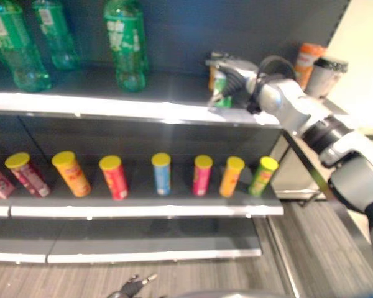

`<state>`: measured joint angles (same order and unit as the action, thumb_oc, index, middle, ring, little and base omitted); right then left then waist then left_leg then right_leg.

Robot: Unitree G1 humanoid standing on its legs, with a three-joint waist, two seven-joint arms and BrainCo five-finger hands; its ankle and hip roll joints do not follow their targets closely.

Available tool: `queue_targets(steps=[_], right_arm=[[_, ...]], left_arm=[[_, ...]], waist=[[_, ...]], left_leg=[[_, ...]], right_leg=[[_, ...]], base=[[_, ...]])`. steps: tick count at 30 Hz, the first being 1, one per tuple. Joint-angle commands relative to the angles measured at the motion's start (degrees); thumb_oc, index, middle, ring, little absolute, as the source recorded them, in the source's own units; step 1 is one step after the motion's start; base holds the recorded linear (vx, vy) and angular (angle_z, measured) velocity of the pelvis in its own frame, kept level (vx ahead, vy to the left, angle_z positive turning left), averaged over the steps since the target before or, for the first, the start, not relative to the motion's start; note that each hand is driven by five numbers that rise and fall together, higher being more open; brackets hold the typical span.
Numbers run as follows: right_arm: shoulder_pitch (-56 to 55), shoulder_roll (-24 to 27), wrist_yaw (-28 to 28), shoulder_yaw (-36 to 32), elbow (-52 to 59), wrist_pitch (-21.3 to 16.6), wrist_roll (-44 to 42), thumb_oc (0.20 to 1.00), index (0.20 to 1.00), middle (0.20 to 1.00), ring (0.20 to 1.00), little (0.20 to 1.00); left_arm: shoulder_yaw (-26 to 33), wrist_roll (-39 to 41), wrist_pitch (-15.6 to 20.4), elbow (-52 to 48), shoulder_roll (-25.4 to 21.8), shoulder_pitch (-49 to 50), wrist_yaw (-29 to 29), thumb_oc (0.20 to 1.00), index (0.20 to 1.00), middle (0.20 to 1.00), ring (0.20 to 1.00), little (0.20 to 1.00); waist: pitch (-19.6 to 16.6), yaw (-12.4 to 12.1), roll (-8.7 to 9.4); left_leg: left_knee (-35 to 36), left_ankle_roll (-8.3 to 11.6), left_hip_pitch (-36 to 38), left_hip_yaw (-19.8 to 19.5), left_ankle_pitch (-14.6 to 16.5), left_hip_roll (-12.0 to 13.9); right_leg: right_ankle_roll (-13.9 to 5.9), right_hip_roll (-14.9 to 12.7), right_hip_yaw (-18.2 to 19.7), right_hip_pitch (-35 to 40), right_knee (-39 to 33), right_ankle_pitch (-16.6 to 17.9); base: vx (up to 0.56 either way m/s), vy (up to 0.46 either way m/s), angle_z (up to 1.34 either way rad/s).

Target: Put the goods on the table back onto the shelves and tidy them up.

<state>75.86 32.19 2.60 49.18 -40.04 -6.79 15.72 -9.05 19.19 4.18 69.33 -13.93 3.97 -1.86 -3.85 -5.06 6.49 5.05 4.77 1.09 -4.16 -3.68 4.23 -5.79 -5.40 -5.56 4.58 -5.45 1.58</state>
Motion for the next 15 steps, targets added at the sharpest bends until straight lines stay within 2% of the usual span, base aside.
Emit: queue_targets(steps=[1,15], right_arm=[[9.4,3.9,-3.0,0.8,-4.3,0.6,-1.8,1.0,1.0,1.0,1.0,1.0],[8.7,6.1,-4.9,-0.4,-1.0,0.6,-1.1,1.0,1.0,1.0,1.0,1.0]], left_arm=[[-1.3,0.8,1.6,3.4,-0.6,-5.5,0.6,1.0,1.0,1.0,1.0,1.0],[-1.1,-0.2,1.8,3.0,-0.6,-5.2,1.6,1.0,1.0,1.0,1.0,1.0]], waist=[[1.4,-1.3,2.35],[1.7,-0.6,2.03]], left_leg=[[0.0,-1.04,3.1,-2.2,6.9,-1.8],[0.0,-1.08,3.6,-1.7,7.3,-1.7]], right_leg=[[-0.22,-1.0,0.4,2.4,0.4,-1.6],[-0.16,-0.9,0.8,2.5,0.4,-1.7]], base=[[0.0,0.0,0.0],[0.0,0.0,0.0]])
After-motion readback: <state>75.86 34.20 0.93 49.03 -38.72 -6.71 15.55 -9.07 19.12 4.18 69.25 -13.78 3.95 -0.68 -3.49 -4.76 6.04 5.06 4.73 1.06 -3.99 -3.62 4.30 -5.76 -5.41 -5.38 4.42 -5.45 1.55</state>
